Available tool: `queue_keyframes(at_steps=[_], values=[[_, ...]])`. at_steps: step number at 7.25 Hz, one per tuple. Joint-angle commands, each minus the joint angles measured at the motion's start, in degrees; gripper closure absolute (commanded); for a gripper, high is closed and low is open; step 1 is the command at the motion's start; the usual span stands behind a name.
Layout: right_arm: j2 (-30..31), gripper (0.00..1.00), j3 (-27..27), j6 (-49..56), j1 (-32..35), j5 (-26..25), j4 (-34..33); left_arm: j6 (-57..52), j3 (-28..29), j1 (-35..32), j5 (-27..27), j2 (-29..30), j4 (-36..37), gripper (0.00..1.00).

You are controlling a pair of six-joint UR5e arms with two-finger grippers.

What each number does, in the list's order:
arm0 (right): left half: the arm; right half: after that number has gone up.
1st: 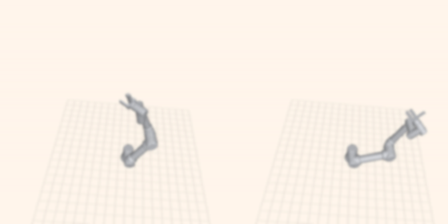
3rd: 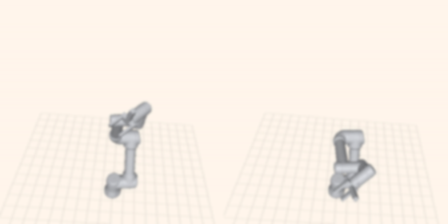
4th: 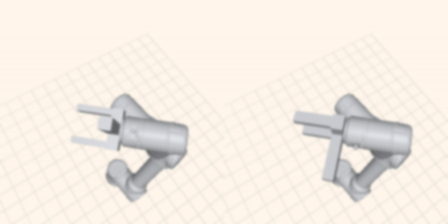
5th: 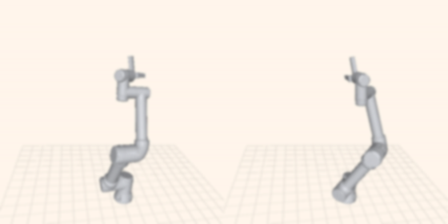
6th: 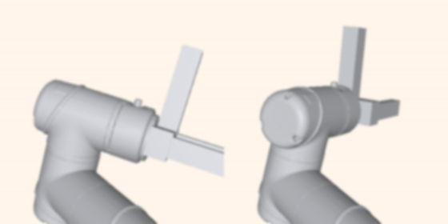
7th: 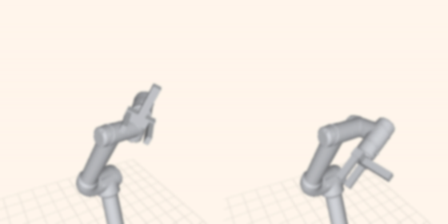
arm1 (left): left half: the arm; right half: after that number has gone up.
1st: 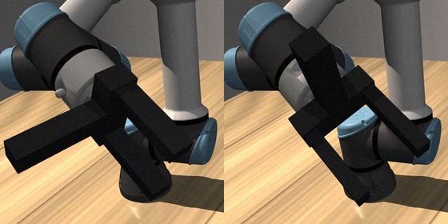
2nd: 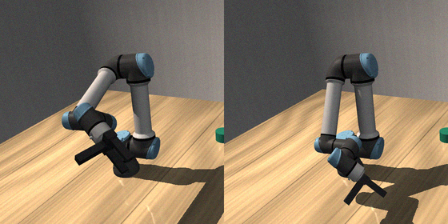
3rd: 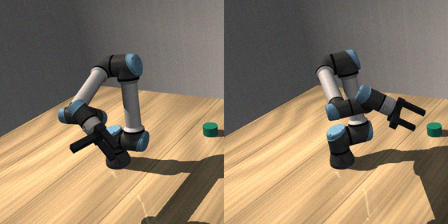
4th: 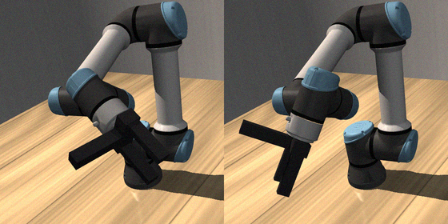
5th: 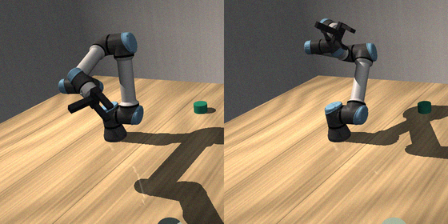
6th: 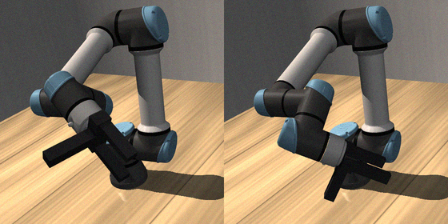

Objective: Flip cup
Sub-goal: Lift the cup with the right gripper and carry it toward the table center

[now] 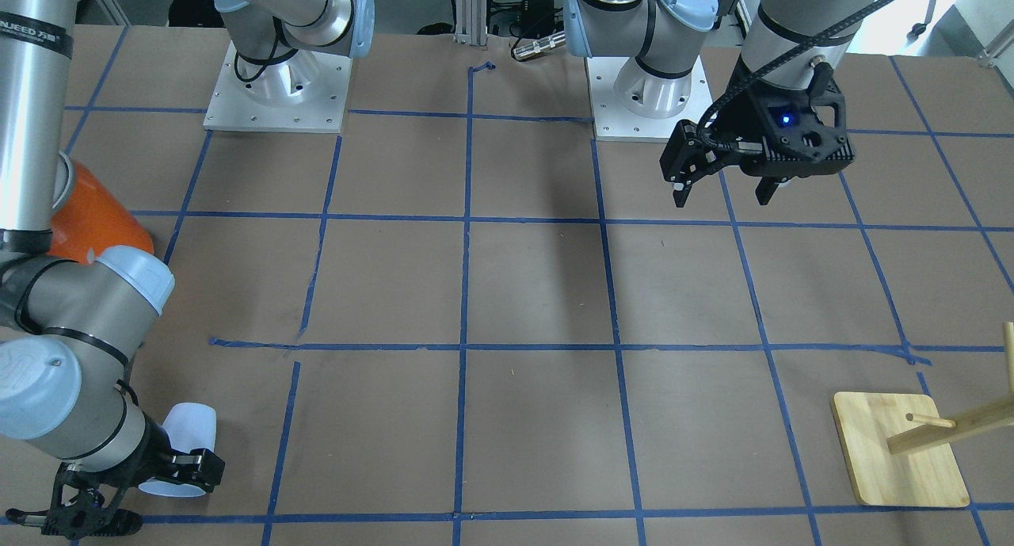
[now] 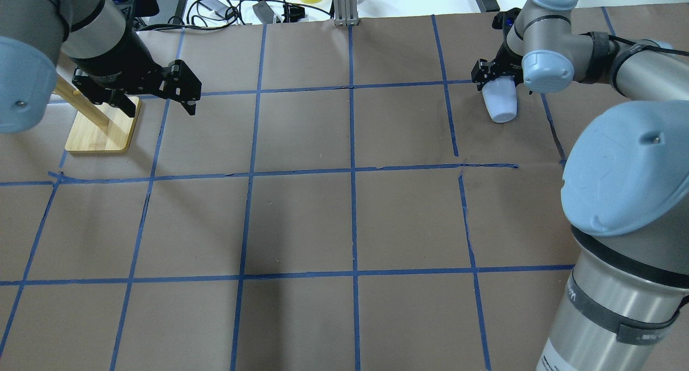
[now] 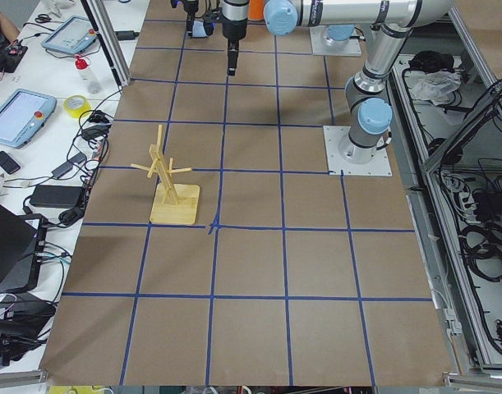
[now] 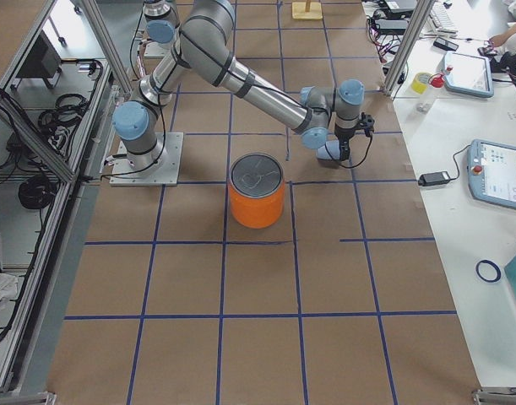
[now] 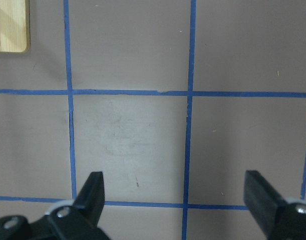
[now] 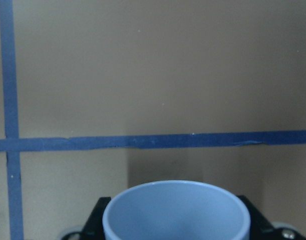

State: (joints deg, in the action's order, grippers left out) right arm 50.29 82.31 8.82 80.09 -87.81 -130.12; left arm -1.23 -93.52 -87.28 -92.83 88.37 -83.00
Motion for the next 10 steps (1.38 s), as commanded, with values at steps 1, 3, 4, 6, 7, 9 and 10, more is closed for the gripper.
queue_keyframes(at_steps=[1,3,4,6,7,9,10], values=[[3.8,0.80,0.2,1.3,1.5,0.9,0.2,0.0,0.0,0.0,-0.2,-0.1,-0.8,0.00],[7.4,0.87,0.2,2.6,7.5,1.4,0.2,0.0,0.2,0.3,0.0,0.2,0.1,0.00],[7.9,0.94,0.1,6.4,10.5,1.8,-0.7,0.0,0.9,1.3,-0.1,0.4,0.0,0.00],[8.1,0.94,0.0,7.7,19.3,2.6,-2.6,-0.6,1.8,5.4,0.1,0.2,-0.1,0.00],[8.2,0.97,0.3,11.5,21.9,2.6,-2.7,-2.7,2.0,5.9,-0.1,0.2,-0.1,0.00],[6.8,0.96,0.9,18.9,28.3,2.6,-5.4,-5.8,1.9,7.4,-0.2,0.0,-0.1,0.00],[5.3,0.96,1.0,29.0,30.5,2.6,-5.5,-5.7,1.7,7.2,-0.2,-0.2,-0.2,0.00]])
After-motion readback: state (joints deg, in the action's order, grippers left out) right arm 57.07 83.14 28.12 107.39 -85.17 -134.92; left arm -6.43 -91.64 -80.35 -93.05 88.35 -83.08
